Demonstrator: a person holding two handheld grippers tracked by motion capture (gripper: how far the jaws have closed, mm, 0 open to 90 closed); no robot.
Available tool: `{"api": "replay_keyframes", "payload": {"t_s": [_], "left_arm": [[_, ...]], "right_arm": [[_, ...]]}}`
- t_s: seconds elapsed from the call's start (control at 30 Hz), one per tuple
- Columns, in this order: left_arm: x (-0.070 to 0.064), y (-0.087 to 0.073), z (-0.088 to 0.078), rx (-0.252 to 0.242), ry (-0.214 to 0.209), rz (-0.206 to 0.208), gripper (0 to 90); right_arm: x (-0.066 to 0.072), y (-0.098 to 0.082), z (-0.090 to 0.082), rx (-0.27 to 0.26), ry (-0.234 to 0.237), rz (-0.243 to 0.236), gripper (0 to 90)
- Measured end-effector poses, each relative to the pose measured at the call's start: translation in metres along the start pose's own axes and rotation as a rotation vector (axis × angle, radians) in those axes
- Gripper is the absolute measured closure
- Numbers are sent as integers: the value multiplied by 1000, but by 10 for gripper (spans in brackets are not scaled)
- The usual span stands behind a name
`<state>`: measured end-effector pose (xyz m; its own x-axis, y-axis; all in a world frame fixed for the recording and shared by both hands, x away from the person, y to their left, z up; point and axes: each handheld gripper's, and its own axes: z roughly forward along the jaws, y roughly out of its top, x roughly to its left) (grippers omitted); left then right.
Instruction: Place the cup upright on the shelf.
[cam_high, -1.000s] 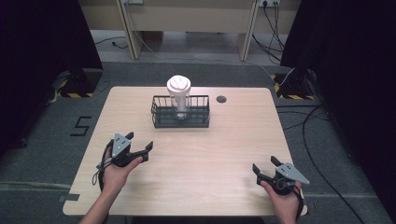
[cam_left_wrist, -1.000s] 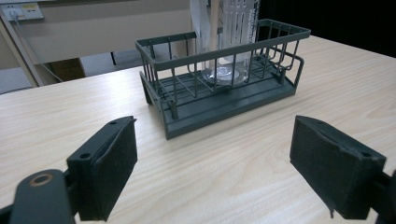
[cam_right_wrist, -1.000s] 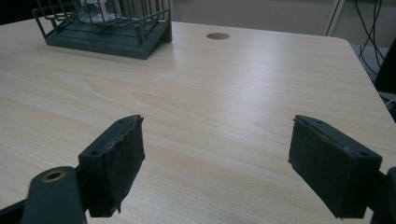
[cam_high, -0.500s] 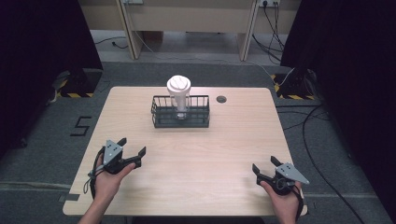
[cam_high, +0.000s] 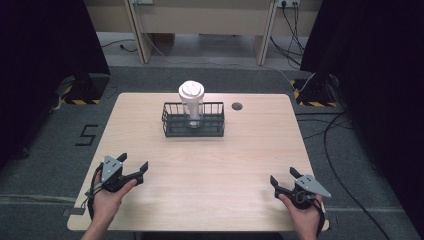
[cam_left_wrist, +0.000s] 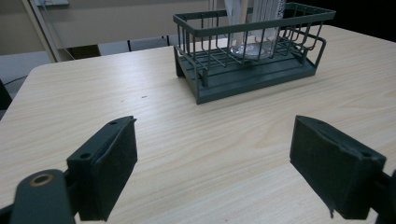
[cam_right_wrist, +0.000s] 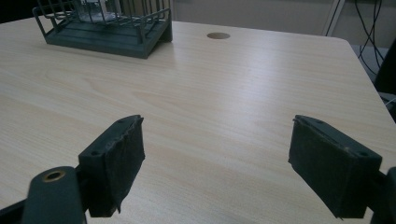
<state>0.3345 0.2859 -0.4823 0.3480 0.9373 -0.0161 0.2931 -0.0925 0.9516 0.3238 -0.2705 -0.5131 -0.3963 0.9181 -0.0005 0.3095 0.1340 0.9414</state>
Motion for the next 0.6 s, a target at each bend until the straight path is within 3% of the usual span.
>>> {"api": "replay_keyframes", "payload": {"t_s": [0.6], "left_arm": [[14, -21, -14, 25, 44, -34, 144]], "right_arm": [[0, 0, 0, 0, -2, -5, 187]]}}
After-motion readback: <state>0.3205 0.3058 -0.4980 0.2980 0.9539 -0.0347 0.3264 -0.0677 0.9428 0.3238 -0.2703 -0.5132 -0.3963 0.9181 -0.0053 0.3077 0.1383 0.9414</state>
